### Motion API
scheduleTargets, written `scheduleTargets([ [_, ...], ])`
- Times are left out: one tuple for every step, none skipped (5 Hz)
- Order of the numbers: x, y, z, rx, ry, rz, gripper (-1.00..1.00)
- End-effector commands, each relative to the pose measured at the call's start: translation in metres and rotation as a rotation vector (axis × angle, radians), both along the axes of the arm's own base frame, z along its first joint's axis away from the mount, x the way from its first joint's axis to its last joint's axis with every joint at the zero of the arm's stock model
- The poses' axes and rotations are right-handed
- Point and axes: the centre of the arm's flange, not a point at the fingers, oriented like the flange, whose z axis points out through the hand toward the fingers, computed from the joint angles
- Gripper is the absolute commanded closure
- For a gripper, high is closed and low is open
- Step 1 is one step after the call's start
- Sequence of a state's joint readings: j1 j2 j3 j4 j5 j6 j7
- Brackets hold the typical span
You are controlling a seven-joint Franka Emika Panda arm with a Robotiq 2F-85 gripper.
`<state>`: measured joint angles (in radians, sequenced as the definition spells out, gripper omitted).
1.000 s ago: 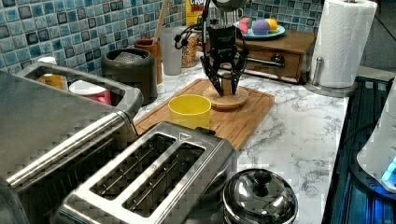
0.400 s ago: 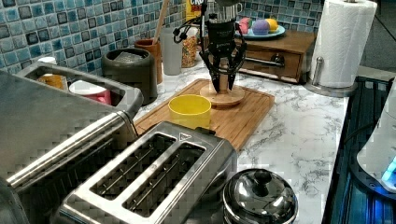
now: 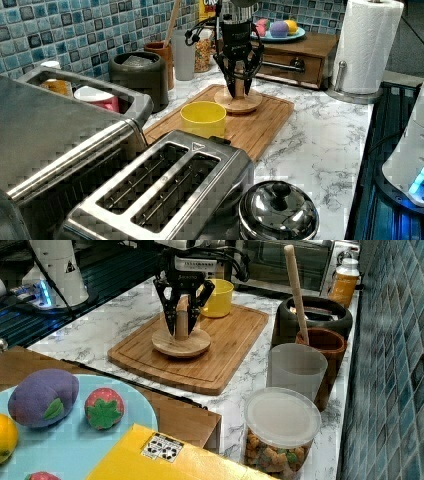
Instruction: Open the lid of the tea container.
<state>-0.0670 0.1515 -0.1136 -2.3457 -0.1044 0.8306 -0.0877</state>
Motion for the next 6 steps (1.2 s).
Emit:
scheduleTargets([
  [0.027,0.046,0.175,-0.049,-0.331,0.061,1.00],
  [0.025,0.063,0.217,-0.052,-0.361,0.098,1.00],
  [0.024,0.071,0.238,0.027,-0.347,0.114,1.00],
  [0.017,0.079,0.258,0.137,-0.269,0.194,1.00],
  [0.005,0.089,0.268,0.112,-0.282,0.190,1.00],
  [-0.006,0.097,0.278,0.085,-0.278,0.212,1.00],
])
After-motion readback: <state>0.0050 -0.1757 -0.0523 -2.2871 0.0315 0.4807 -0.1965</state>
